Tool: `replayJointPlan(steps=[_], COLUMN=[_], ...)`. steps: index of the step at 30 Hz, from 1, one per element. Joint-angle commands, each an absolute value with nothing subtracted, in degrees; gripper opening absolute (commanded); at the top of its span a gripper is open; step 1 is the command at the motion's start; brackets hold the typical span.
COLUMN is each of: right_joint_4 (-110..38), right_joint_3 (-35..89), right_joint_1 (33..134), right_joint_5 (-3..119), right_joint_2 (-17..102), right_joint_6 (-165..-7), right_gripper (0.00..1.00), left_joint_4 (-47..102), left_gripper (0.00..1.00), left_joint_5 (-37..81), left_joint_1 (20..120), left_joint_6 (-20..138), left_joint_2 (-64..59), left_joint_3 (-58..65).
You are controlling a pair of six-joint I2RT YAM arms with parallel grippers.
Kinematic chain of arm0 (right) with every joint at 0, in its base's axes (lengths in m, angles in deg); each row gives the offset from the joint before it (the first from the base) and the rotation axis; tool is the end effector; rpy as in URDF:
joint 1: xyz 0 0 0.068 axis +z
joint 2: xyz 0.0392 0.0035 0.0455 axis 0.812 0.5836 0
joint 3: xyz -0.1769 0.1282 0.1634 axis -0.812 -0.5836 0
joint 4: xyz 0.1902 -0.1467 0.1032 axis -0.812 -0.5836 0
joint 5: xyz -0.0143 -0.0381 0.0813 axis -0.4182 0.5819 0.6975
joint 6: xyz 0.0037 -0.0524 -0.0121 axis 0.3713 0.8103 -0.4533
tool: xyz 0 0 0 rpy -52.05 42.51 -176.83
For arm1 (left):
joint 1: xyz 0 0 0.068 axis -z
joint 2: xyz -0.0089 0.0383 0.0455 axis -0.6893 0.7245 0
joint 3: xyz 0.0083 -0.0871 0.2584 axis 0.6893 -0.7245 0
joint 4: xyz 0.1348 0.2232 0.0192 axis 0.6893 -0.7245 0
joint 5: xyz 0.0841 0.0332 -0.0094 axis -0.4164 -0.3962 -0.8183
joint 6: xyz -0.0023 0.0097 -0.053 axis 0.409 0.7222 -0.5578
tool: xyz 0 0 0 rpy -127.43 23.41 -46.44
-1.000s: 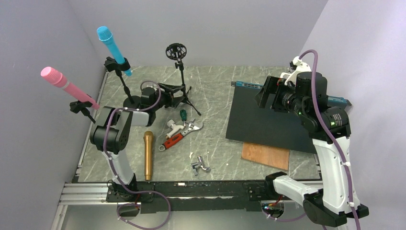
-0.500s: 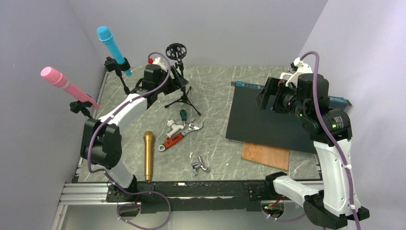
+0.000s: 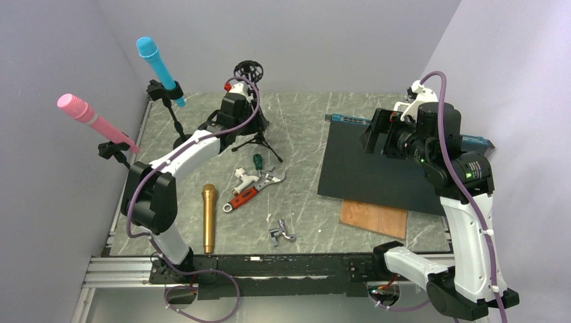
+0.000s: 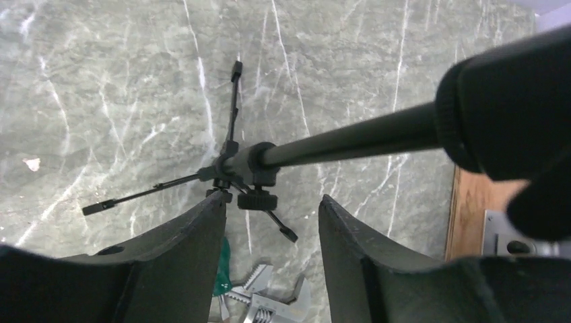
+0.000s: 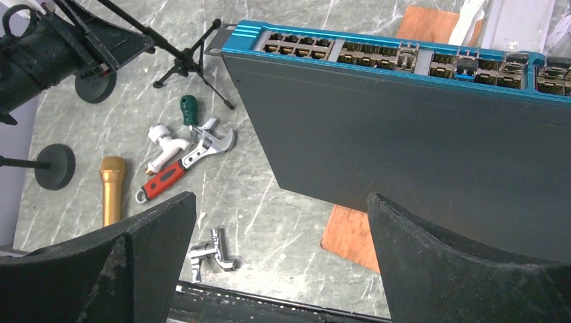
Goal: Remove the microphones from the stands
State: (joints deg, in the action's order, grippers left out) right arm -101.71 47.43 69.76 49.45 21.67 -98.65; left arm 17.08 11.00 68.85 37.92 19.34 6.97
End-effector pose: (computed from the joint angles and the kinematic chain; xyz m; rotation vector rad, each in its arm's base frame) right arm 0.1398 0.0379 0.4798 0.0872 2.1142 0.3421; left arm 0.3614 -0.1687 0.2847 -0.1784 2.1424 -0.5522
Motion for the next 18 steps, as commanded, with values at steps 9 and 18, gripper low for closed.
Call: replayJointPlan(steps=[9, 18], right_joint_4=[-100.1, -100.3], right_joint_3=[48.7, 48.3], right_joint_1=[69.9, 69.8], right_joint_5=[48.3, 49.0], right_joint_2=[20.5, 20.0], right_joint_6=[-98.2, -99.2], right_gripper=[1.0, 1.0], left_joint_4=[15.8, 26.7], left_gripper=[0.51, 0.61], left_joint_5=[9.8, 9.4], left_joint_1=[68.9, 69.0], left_joint_6=[40.1, 35.2], left_joint_2=[21.1, 14.5], left_joint_3=[9.9, -1.7])
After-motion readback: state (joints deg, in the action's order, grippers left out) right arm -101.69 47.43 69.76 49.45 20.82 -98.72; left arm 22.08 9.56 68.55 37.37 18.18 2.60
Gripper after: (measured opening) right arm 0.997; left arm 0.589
